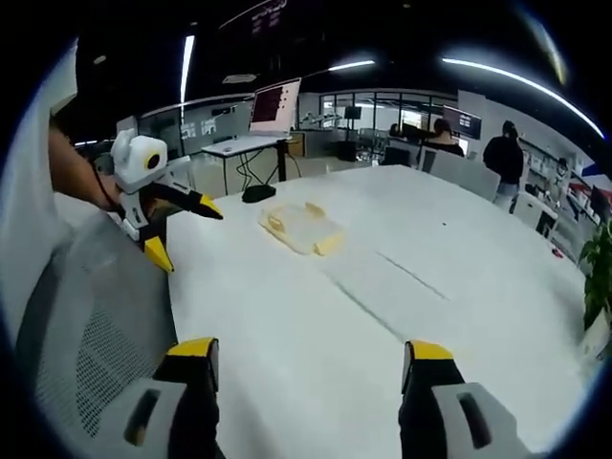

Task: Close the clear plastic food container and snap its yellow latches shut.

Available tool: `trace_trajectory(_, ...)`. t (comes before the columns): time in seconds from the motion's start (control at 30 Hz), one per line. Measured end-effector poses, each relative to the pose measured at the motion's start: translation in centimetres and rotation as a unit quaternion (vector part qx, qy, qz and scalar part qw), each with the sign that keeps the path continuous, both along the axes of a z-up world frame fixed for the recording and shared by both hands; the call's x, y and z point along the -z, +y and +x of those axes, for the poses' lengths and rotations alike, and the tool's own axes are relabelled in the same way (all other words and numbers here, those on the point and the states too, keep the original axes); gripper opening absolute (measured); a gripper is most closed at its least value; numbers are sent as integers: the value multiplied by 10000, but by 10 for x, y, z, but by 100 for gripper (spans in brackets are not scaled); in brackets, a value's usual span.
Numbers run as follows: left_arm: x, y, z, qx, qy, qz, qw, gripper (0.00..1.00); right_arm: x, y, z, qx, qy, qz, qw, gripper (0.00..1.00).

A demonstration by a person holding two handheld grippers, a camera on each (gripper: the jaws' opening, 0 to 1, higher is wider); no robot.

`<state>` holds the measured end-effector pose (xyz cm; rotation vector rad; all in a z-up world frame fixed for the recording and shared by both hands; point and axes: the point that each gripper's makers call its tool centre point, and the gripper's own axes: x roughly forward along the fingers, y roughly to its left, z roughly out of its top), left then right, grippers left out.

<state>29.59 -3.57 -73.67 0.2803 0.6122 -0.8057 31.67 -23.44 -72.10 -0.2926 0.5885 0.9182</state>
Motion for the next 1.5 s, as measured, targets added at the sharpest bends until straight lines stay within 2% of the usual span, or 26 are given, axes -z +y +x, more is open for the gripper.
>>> trace_trajectory(0.1,-2,0,2,-20,55,-118,9999,78,-1,2,4,-34,-23,-11,10000,77)
trace_trajectory(0.2,0,5,4,-21,46,-32,10000,77,-4,4,10,-83,-154,-33,9998,78)
trace_trajectory(0.93,8,19,15,-96,143,21,9998,76,-2,27,26,-340,-48,-14,9994,75)
trace_trajectory(1.5,14,31,32,-95,186,158,9997,76,1,42,40,-477,15,31,9989,73)
